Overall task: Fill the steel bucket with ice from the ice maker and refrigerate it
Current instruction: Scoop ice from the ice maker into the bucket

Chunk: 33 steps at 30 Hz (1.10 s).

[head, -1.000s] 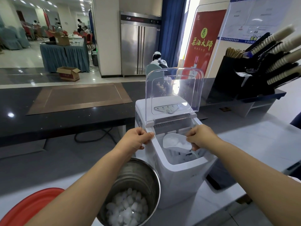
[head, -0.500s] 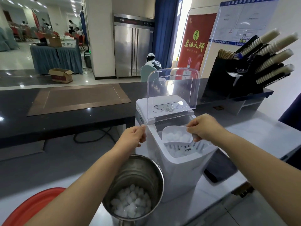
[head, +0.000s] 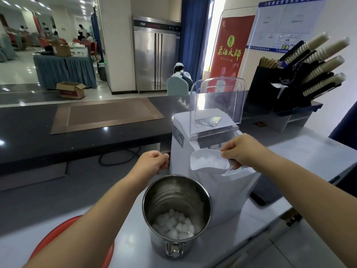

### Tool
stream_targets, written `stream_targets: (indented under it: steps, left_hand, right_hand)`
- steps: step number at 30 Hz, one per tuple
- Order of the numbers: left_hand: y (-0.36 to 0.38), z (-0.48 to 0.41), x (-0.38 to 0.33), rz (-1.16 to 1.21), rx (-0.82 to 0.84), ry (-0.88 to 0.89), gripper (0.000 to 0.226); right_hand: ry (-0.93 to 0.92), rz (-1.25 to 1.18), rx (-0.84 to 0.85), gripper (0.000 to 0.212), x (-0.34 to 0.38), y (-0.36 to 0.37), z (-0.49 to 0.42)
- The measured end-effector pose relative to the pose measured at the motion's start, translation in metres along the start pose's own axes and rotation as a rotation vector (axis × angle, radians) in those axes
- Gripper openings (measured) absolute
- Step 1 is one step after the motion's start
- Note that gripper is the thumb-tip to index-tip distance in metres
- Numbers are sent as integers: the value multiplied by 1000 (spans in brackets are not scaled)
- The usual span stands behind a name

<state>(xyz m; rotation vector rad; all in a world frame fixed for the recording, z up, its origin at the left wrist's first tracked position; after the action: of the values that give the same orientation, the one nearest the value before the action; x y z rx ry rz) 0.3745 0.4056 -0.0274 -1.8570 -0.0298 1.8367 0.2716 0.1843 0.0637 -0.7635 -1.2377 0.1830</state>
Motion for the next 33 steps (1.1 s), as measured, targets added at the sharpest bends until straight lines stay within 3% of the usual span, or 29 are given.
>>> stream_targets:
  steps: [6, 19, 27, 33]
  left_hand:
    - [-15, 7, 17, -44, 24, -33, 10]
    - [-26, 12, 20, -49, 42, -25, 10]
    - [-21, 12, 17, -55, 36, -27, 11]
    - [-10, 3, 9, -45, 39, -24, 12]
  right_hand:
    - [-17, 151, 4, 24, 2, 40, 25]
    - [-239, 818, 38, 25, 6, 139, 42]
    - [-294, 791, -10, 26, 9, 122, 34]
    - [-354, 549, -72, 21, 8, 76, 24]
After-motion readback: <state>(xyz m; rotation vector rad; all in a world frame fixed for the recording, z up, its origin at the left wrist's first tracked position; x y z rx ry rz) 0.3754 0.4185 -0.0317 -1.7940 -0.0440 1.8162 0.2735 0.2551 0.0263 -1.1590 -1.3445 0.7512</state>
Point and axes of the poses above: each hand's wrist, its own z-axis away from the middle knuckle, its own y-axis out of the palm, x = y × z, the point moved 1 cm from there along -z, towards the middle knuckle, and after that the axes turned 12 degrees about -z, right-handed, at the moved point
